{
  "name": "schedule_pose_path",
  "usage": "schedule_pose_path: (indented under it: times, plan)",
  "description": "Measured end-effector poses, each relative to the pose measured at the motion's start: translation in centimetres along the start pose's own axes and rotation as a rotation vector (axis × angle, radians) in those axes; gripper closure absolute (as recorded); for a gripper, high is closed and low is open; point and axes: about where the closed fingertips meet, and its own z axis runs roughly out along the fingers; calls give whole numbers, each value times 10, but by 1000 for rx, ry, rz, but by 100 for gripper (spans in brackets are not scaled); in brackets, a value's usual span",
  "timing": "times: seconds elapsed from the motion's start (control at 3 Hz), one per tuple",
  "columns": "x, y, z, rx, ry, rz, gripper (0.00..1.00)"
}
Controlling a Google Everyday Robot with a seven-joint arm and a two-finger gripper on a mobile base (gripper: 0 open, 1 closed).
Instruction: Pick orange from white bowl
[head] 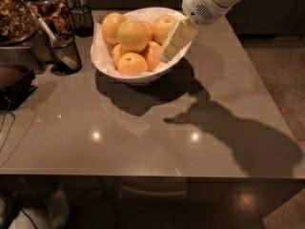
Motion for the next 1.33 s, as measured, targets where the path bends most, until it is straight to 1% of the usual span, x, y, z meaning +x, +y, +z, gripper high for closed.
schedule_pose_path:
  times: [0.33, 0.67, 1.0, 1.33]
  plan:
    - [-21, -5, 35, -24, -23, -30, 0]
    - [-36, -6, 60, -57, -35, -55, 0]
    - [-31, -67, 110, 25, -60, -121, 0]
    - [-13, -106, 140, 62, -71, -161, 0]
